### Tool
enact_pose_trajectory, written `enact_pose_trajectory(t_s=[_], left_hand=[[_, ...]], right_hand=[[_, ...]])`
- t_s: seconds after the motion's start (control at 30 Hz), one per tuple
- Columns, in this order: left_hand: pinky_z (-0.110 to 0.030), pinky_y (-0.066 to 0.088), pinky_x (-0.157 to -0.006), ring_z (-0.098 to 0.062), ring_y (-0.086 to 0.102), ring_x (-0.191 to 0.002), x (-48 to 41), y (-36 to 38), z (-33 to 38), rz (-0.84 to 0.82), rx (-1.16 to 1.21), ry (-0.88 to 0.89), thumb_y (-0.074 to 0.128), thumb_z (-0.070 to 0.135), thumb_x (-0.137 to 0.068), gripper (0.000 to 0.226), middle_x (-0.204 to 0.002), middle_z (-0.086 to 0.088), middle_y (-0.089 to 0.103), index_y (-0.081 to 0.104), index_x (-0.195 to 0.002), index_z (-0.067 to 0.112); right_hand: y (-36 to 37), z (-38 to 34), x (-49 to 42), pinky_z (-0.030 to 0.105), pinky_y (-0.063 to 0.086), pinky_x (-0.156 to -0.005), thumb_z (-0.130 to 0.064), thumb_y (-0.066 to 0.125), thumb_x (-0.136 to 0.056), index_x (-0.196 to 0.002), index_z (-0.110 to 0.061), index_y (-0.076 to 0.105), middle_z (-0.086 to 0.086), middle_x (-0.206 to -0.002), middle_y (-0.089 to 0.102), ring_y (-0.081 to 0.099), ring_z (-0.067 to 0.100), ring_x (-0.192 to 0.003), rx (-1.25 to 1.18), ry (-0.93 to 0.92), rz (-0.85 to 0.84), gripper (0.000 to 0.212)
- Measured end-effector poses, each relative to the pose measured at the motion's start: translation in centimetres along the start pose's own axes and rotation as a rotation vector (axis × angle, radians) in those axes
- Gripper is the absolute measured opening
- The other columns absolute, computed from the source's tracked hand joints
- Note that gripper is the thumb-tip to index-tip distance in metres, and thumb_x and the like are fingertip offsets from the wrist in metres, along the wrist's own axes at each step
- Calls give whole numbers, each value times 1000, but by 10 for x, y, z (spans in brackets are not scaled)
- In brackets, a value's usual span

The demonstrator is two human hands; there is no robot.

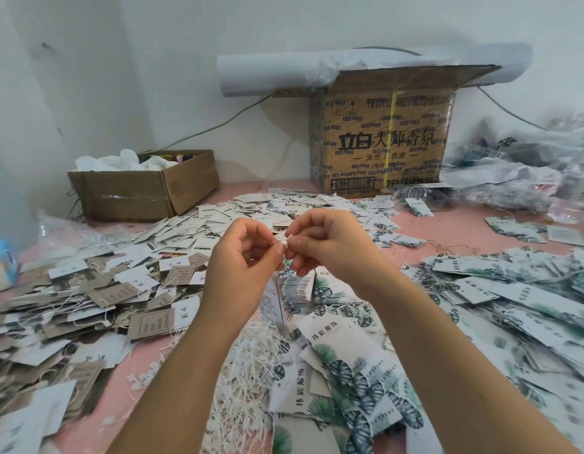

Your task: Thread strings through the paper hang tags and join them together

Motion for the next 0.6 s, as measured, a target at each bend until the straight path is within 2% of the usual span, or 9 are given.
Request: enact_pose_trajectory(t_s=[0.2,0.33,0.6], left_hand=[[-24,56,-65,-14,66,-67,0,0,0,-12,-53,5,64,-2,-83,21,-71,2,65,54,-80,16],[-23,55,-65,-15,66,-66,0,0,1,15,-64,19,64,-1,-84,23,-76,-3,64,52,-80,18],[-28,57,-68,-18,66,-73,0,1,0,-8,-82,25,64,-1,-84,21,-76,-2,65,54,-80,18]], right_hand=[[-3,1,1,20,50,-45,5,57,-86,-73,-7,58,6,-59,61,56,8,-45,18,41,-1,18],[-5,1,0,22,51,-50,1,53,-90,-73,-7,57,4,-61,61,56,9,-48,8,70,2,19],[0,-1,2,23,50,-50,-2,53,-91,-76,-5,57,9,-67,59,55,13,-52,15,108,-44,16]])
Point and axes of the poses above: each hand's wrist, its own x-axis away from the middle knuckle, its own y-axis out of the palm, z = x × y, the point moved 3 cm from there along -x, towards the middle knuckle
